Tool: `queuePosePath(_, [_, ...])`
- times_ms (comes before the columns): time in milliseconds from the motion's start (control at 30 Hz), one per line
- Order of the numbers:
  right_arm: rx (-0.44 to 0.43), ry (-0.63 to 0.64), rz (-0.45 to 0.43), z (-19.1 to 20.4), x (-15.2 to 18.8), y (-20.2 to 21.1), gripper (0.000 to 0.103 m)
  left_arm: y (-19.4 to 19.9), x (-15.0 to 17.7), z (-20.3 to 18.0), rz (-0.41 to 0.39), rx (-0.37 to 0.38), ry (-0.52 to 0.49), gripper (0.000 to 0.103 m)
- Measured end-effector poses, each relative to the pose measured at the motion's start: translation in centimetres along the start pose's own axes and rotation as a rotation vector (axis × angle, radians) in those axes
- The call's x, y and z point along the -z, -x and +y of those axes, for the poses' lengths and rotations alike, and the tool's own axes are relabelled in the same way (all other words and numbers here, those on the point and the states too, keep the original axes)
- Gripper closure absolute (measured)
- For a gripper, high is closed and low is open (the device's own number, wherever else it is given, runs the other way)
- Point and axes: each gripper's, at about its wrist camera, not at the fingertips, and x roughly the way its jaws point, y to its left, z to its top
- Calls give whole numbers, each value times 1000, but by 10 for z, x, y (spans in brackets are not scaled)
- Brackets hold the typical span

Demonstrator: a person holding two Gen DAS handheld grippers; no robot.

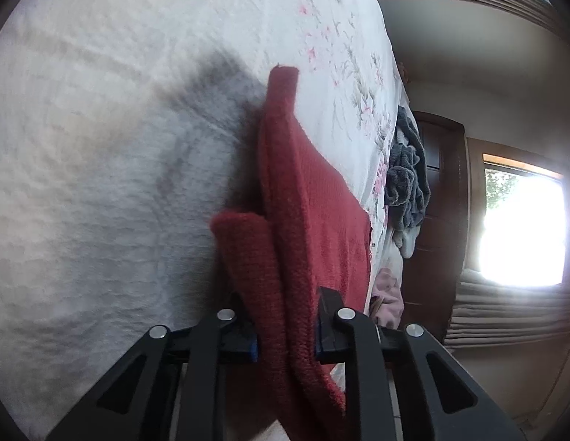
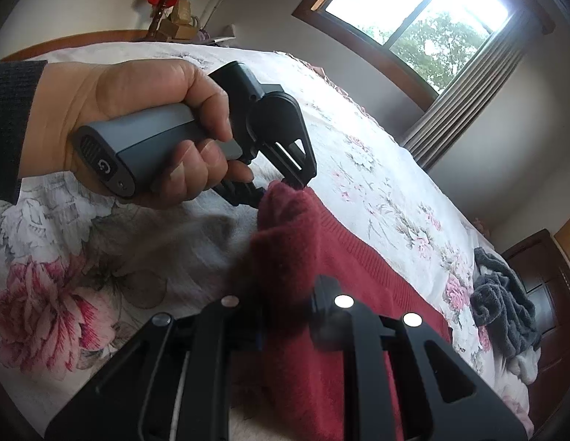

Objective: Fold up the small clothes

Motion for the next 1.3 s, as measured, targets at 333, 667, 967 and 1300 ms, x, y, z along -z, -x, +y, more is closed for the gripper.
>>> queuePosePath(333, [-8, -76, -18, -22, -10, 21, 87, 10, 3, -59, -17, -55, -73, 85])
queuePosePath(667, [-36, -252, -25, -79, -5, 48, 88, -1, 19, -156, -13, -177, -195, 85])
queuePosePath(967, [-93, -475, -73, -137, 29, 72, 88, -31, 51, -228, -3, -309, -302, 85])
queuePosePath(1300, [-149, -723, -97, -199, 107, 81, 88, -110, 82, -282, 43, -458, -395, 85])
